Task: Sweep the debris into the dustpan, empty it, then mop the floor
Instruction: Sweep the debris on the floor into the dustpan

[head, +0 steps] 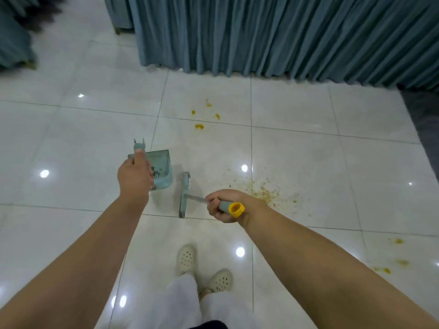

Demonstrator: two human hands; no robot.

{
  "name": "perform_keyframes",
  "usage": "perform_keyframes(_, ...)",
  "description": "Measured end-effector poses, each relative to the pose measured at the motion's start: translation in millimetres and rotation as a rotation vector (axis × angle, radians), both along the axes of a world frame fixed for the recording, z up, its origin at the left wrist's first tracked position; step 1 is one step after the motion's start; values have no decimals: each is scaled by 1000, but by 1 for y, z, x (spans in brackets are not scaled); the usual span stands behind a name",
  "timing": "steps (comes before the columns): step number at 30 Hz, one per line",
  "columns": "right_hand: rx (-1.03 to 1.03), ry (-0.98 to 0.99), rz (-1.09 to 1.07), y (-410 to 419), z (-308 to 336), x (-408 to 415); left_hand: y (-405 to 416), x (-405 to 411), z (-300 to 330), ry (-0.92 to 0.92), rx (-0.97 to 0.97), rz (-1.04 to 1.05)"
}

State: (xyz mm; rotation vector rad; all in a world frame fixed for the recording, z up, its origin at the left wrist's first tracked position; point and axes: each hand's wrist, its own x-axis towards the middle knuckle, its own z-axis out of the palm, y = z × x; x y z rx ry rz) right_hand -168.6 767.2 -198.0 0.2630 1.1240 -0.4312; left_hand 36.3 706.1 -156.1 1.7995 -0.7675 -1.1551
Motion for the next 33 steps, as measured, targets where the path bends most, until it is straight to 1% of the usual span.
perform_keyframes(7, -20, 8, 143, -65, -21, 65, -25, 52, -17, -63, -3, 163)
perform_keyframes(11, -44, 32, 159, -98, -31, 90, -50, 71, -30, -79, 14, 198)
perform_keyframes(13, -21, 47, 145, -110, -34, 96, -62, 78, -36, -95, 18, 208)
perform_keyframes(17, 60, 67, 10, -130, -34, 93, -80, 86, -46, -99, 32, 222)
perform_keyframes(21, 112, 57, -213, -133, -33, 78, -90, 79, -47, -90, 31, 192)
perform_keyframes(24, 112, 69, -364, -126, -29, 58, -97, 67, -46, -59, 23, 165)
perform_keyframes(28, 100, 143, -533, -110, -21, 18, -103, 43, -46, -52, 37, 97)
perform_keyframes(33, 106, 255, -693, -77, -10, -39, -97, 1, -48, -72, 45, -14)
